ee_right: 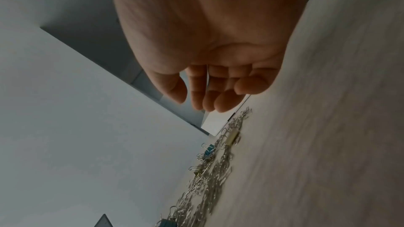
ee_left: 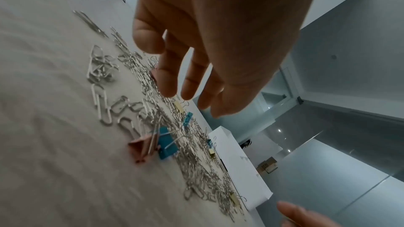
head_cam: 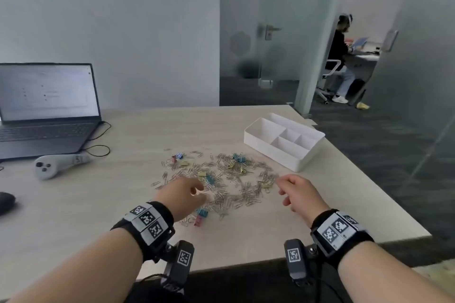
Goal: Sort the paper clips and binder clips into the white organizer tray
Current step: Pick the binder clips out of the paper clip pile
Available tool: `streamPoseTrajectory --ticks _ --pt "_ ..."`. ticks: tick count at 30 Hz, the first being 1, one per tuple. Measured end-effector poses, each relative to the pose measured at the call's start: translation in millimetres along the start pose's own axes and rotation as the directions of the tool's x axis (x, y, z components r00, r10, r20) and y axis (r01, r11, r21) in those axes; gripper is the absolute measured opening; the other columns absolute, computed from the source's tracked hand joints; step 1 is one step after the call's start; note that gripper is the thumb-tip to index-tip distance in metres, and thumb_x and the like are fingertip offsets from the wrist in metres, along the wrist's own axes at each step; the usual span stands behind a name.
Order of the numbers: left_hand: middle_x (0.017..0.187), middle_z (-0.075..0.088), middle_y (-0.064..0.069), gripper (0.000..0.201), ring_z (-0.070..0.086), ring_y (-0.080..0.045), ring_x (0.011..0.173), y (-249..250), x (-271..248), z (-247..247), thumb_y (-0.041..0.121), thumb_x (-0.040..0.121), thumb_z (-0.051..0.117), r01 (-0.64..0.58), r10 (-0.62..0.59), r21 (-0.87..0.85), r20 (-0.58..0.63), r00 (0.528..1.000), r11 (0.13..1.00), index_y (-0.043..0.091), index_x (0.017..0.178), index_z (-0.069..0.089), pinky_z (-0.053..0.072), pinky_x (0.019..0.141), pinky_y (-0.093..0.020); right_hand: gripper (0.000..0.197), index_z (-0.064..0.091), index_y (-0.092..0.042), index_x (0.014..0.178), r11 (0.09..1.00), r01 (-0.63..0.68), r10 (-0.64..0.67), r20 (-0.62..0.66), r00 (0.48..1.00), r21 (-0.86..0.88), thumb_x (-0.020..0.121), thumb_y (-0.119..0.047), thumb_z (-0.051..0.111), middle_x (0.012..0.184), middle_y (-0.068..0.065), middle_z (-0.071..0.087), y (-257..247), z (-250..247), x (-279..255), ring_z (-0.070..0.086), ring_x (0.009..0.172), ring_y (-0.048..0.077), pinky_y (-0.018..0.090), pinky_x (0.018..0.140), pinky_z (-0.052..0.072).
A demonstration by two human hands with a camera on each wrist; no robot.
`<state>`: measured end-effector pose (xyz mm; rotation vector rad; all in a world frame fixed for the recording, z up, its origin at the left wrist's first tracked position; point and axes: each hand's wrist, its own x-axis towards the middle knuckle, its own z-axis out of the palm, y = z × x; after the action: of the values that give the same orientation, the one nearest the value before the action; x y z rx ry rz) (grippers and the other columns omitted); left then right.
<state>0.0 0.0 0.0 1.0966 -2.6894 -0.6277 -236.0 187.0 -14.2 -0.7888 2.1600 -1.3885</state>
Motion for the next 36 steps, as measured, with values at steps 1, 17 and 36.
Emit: streamPoseTrajectory --ticks 1,17,36 --pt "0.100 0.060 0.019 0.026 0.060 0.000 0.082 -1 -2 2 0.051 0.087 0.055 -0.002 0.001 0.027 0.032 0.999 1.000 0.040 0.110 0.062 0.049 0.067 -0.021 0.019 0.068 -0.014 0.092 1.000 -0.004 0.004 0.003 1.000 0.005 0.095 -0.031 0.059 0.082 0.003 0.060 0 2 0 0.054 0.060 0.016 0.026 0.057 0.038" --pt "0.083 0.073 0.007 0.006 0.062 -0.004 0.048 -9 14 10 0.020 0.084 0.069 0.054 -0.029 -0.135 0.183 0.983 0.989 0.025 0.084 0.072 0.053 0.048 -0.020 0.024 0.062 -0.038 0.107 0.855 0.058 0.000 0.112 0.994 -0.515 0.087 -0.026 0.063 0.096 -0.011 0.060 1 18 48 0.061 0.086 0.011 0.027 0.074 0.049" --pt "0.068 0.065 -0.003 0.008 0.060 -0.009 0.054 76 58 53 0.004 0.090 0.067 0.348 0.047 -0.846 0.399 0.916 0.405 0.010 0.086 0.063 0.048 0.045 -0.023 0.016 0.059 -0.015 0.096 0.893 -0.249 0.197 0.172 0.965 0.375 0.097 -0.006 0.046 0.094 0.014 0.073 7 -9 37 0.066 0.066 0.026 0.029 0.050 0.047"
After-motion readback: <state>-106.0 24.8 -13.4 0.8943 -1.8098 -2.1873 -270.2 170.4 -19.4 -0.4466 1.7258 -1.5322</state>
